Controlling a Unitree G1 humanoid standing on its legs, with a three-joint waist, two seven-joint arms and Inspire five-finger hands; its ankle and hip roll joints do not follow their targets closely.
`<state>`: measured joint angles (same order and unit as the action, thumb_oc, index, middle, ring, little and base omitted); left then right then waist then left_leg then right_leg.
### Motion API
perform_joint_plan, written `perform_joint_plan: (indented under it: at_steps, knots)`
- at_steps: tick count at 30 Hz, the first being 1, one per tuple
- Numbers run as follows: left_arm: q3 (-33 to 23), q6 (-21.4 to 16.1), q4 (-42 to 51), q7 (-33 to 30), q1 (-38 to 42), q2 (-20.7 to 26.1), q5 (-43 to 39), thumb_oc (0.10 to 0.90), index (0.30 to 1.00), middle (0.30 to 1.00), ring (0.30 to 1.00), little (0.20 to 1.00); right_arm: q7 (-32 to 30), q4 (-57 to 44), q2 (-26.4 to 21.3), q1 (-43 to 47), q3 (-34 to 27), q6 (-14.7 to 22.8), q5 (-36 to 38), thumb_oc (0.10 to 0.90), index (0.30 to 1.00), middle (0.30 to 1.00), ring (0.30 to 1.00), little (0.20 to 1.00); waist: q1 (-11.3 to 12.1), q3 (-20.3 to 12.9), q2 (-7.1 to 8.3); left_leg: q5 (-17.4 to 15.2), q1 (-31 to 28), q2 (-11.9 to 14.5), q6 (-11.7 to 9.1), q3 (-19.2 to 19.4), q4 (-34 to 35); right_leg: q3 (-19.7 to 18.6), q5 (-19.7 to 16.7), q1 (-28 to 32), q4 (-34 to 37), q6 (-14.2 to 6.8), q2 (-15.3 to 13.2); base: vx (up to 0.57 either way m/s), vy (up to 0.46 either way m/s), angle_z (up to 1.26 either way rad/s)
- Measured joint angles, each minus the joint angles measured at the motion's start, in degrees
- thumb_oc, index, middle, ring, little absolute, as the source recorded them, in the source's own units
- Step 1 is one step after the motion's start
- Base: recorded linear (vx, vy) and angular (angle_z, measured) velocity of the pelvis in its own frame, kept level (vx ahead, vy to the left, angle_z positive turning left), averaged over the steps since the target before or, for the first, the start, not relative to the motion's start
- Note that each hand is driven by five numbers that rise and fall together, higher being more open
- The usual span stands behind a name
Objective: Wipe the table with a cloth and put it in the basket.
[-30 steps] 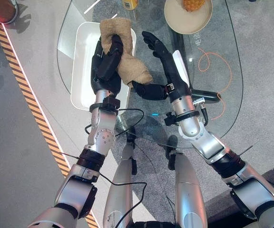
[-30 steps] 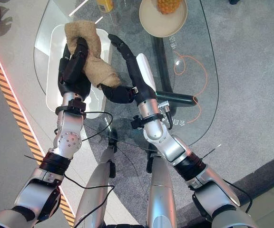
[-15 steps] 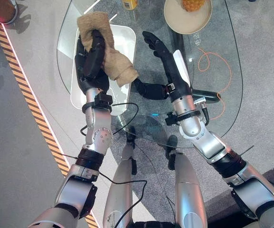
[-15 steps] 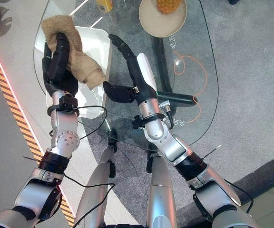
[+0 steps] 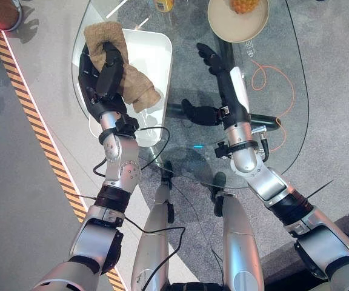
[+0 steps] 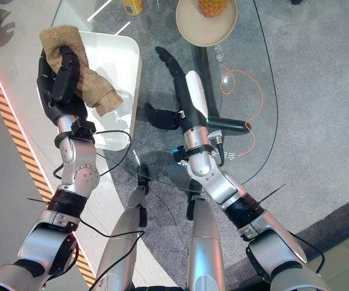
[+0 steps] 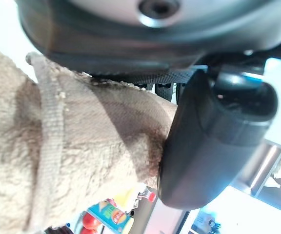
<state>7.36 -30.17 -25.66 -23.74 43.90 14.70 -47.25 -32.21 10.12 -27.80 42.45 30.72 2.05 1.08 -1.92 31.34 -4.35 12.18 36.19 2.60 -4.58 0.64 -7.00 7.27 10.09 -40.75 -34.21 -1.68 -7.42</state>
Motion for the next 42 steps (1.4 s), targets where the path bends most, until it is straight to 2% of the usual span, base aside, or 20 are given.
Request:
perform_joint_plan:
  at_steps: [4, 13, 16, 21, 27, 30, 34, 42]
  knots:
    - [0.0, 0.0, -3.8, -2.3, 1.6, 2.1, 1.0, 0.1, 0.3, 0.3, 0.3, 0.2, -5.8, 6.7, -0.7, -0.1, -2.2, 0.1, -1.0, 0.8, 0.9, 0.9, 0.9, 0.9, -0.3, 0.0, 0.0, 0.0, 0.1, 0.0, 0.0, 0.3, 0.1, -0.2, 0.0, -0.2, 0.1, 0.0, 0.0, 0.0, 0.003, -0.01]
    - [0.1, 0.0, -8.4, -3.2, 3.9, 6.6, 3.2, 0.1, 0.3, 0.3, 0.3, 0.2, -15.4, 20.0, -3.4, 0.0, -6.1, 2.1, -0.5, 0.8, 0.9, 0.9, 0.9, 0.9, -1.1, 0.0, 0.04, 0.0, 0.3, 0.1, 0.0, 0.4, 0.1, -0.4, -0.1, -0.4, 0.5, -0.1, 0.1, 0.0, 0.001, 0.0]
    - [1.2, 0.1, -12.1, -3.4, 6.3, 8.6, 3.2, 0.1, 0.3, 0.3, 0.3, 0.2, -18.7, 27.5, -3.9, 0.5, -7.1, 4.9, 2.9, 0.8, 0.9, 0.9, 0.9, 0.9, -1.3, 0.0, 0.12, 0.0, 0.3, 0.1, 0.0, 0.5, 0.1, -0.4, -0.1, -0.4, 0.6, -0.1, 0.2, 0.0, 0.0, 0.0]
    - [2.8, 0.4, -15.0, -4.5, 9.5, 11.7, 3.2, 0.1, 0.3, 0.3, 0.3, 0.2, -22.7, 39.2, -4.0, 0.5, -8.7, 7.3, 8.3, 0.8, 0.9, 0.9, 0.9, 0.9, -1.4, 0.1, 0.21, 0.0, 0.9, 0.7, 0.0, 0.6, 0.1, -0.5, -0.7, -0.6, 1.6, 0.0, 0.9, 0.0, -0.01, -0.05]
    - [8.0, 4.7, -18.4, -4.7, 13.3, 15.6, 6.0, 0.1, 0.3, 0.3, 0.3, 0.2, -23.1, 52.7, -3.7, 0.2, -11.5, 11.1, 12.6, 0.8, 0.9, 0.9, 0.9, 0.9, -1.5, 0.1, 0.47, 0.0, 1.0, 0.9, 0.0, 0.6, 0.1, -0.5, -1.1, -0.5, 2.2, 0.0, 1.1, 0.0, -0.015, -0.02]
    - [9.9, 6.3, -20.0, -4.8, 14.9, 16.0, 7.7, 0.1, 0.3, 0.3, 0.3, 0.2, -23.0, 57.8, -3.7, 0.2, -12.8, 12.4, 13.0, 0.8, 0.9, 0.9, 0.9, 0.9, -1.4, 0.1, 0.51, 0.0, 1.0, 1.0, 0.0, 0.6, 0.0, -0.4, -1.2, -0.4, 2.1, 0.0, 1.2, 0.0, 0.0, 0.0]
    - [12.1, 9.1, -21.6, -4.9, 16.1, 16.9, 8.2, 0.1, 0.3, 0.3, 0.3, 0.2, -22.8, 62.1, -3.7, -0.4, -12.9, 11.8, 14.3, 0.8, 0.9, 0.9, 0.9, 0.9, -1.7, 0.1, 0.55, 0.1, 1.0, 1.1, -0.1, 0.6, -0.1, -0.3, -1.3, -0.4, 2.0, 0.1, 1.2, 0.01, -0.005, 0.0]
    - [16.1, 13.6, -25.2, -5.8, 16.6, 18.0, 12.7, 0.1, 0.3, 0.3, 0.3, 0.2, -18.8, 66.0, -3.6, -1.8, -13.6, 8.4, 15.6, 0.8, 0.9, 0.9, 0.9, 0.9, -1.9, 0.1, 0.55, 0.2, 0.8, 1.1, -0.2, 0.5, -0.2, -0.4, -1.5, -0.4, 1.5, 0.2, 1.2, 0.02, 0.015, 0.0]
